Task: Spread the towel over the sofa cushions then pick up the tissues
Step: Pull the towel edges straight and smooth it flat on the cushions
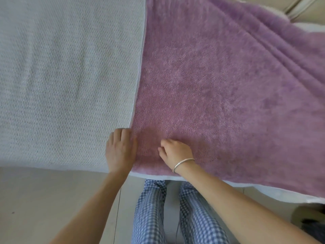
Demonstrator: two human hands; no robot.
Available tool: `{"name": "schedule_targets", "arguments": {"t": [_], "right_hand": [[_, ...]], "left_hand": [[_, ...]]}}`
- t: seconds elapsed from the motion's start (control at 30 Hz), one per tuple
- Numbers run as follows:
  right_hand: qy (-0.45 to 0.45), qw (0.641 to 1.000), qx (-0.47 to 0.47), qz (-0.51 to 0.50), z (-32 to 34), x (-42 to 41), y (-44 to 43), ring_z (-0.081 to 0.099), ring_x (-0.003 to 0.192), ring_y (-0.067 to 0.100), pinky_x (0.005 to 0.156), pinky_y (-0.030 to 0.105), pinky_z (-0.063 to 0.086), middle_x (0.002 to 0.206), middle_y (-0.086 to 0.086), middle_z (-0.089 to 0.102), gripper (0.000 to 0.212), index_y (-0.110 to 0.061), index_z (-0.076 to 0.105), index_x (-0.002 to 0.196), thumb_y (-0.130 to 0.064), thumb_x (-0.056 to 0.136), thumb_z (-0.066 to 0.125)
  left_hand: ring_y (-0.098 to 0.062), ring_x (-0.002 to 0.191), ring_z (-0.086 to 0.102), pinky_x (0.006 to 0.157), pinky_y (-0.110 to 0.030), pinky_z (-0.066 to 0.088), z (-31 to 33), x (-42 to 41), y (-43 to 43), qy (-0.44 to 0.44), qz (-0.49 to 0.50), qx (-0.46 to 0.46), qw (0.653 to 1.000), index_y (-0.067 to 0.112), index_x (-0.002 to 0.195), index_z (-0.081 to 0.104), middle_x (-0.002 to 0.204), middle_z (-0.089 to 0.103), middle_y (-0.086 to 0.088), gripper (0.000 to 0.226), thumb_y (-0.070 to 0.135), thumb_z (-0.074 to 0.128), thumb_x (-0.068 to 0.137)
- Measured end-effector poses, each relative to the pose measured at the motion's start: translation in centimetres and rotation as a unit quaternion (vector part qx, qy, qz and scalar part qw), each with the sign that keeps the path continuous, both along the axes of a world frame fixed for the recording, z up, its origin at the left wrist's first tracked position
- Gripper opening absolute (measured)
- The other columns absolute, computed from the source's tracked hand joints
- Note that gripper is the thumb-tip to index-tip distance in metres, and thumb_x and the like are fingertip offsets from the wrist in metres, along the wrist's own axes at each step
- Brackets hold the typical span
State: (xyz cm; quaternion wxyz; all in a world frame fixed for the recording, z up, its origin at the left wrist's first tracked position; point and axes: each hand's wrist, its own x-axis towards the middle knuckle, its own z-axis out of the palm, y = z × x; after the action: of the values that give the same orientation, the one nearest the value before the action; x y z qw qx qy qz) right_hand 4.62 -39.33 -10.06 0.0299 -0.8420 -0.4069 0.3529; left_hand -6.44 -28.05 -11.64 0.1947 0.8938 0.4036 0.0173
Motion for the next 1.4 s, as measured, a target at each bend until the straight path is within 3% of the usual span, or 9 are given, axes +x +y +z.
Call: {"name": "schedule_targets", "arguments": {"t": [0.13,0.23,0.43,0.67,0.77,0.9,1.07,1.23,1.4], "right_hand": [[-0.028,0.997,-0.011,-0.065,0.8,5.0,-3.6,0.06,0.093,0.028,0.063,0.032,0.043,0.102,0.009,0.064,0.022,-0.009,0.056,0.099,-0.022,0.097,0.038],[-0.056,0.992,-0.034,-0.111,1.2,9.2,-6.3,0.057,0.101,0.027,0.074,0.035,0.048,0.108,0.009,0.062,0.021,-0.01,0.056,0.102,-0.02,0.096,0.039],[-0.097,0.979,-0.018,-0.177,1.8,18.2,-11.1,0.055,0.103,0.029,0.083,0.037,0.046,0.11,0.013,0.06,0.021,-0.006,0.056,0.105,-0.017,0.094,0.041],[-0.126,0.97,0.033,-0.206,1.3,29.4,-15.5,0.056,0.102,0.03,0.073,0.036,0.045,0.11,0.013,0.061,0.019,-0.007,0.056,0.104,-0.016,0.093,0.044],[-0.141,0.968,0.051,-0.201,0.9,34.1,-18.2,0.055,0.101,0.029,0.067,0.031,0.039,0.109,0.012,0.061,0.018,-0.008,0.056,0.104,-0.016,0.093,0.043],[-0.145,0.97,0.065,-0.186,0.9,40.7,-21.2,0.048,0.112,0.029,0.085,0.037,0.043,0.118,0.011,0.058,0.022,-0.008,0.055,0.109,-0.016,0.092,0.044],[-0.165,0.971,0.075,-0.157,0.5,51.1,-24.4,0.047,0.118,0.029,0.093,0.038,0.043,0.125,0.011,0.055,0.026,-0.009,0.052,0.116,-0.012,0.092,0.044],[-0.176,0.975,0.057,-0.125,-1.0,58.9,-23.6,0.048,0.125,0.032,0.096,0.042,0.044,0.138,0.015,0.049,0.054,-0.013,0.033,0.14,0.002,0.09,0.042],[-0.151,0.983,0.034,-0.101,-3.9,62.5,-20.8,0.049,0.122,0.034,0.098,0.042,0.043,0.138,0.016,0.044,0.056,-0.013,0.03,0.142,0.003,0.09,0.041]], "left_hand": [[-0.037,0.069,0.059,0.056,-0.041,0.049,0.8,6.1,-2.2,-0.023,-0.081,-0.04,0.996,-0.003,0.081,0.062,0.078,0.061,-0.022,0.012,0.006,0.055,0.081],[-0.038,0.075,0.058,0.06,-0.043,0.047,1.2,10.9,-3.9,-0.021,-0.133,-0.076,0.988,-0.004,0.083,0.062,0.083,0.061,-0.022,0.005,0.001,0.061,0.081],[-0.033,0.096,0.052,0.075,-0.042,0.042,1.1,21.7,-8.0,-0.04,-0.2,-0.087,0.975,0.002,0.103,0.059,0.104,0.058,-0.017,0.019,0.014,0.049,0.091],[-0.031,0.105,0.049,0.076,-0.041,0.041,0.7,33.5,-13.5,-0.043,-0.217,-0.076,0.972,0.006,0.112,0.056,0.113,0.056,-0.014,0.025,0.017,0.045,0.093],[-0.032,0.106,0.049,0.073,-0.041,0.042,0.8,37.8,-16.4,-0.033,-0.219,-0.071,0.973,0.005,0.113,0.055,0.115,0.056,-0.014,0.025,0.016,0.045,0.093],[-0.032,0.105,0.049,0.071,-0.041,0.043,1.0,43.4,-19.3,-0.033,-0.217,-0.053,0.974,0.003,0.113,0.055,0.116,0.056,-0.015,0.025,0.012,0.046,0.092],[-0.03,0.113,0.046,0.076,-0.044,0.046,0.3,52.3,-22.0,-0.023,-0.205,-0.019,0.978,0.005,0.118,0.054,0.124,0.054,-0.011,0.029,0.013,0.043,0.092],[-0.03,0.126,0.035,0.083,-0.047,0.046,-1.0,60.1,-21.8,0.035,-0.213,0.01,0.976,0.012,0.141,0.027,0.14,0.041,-0.007,0.048,0.016,0.04,0.095],[-0.037,0.104,0.056,0.077,-0.043,0.046,-3.2,63.5,-20.3,0.093,-0.163,0.007,0.982,0.006,0.114,0.053,0.112,0.061,-0.022,0.03,0.024,0.034,0.099]]}}
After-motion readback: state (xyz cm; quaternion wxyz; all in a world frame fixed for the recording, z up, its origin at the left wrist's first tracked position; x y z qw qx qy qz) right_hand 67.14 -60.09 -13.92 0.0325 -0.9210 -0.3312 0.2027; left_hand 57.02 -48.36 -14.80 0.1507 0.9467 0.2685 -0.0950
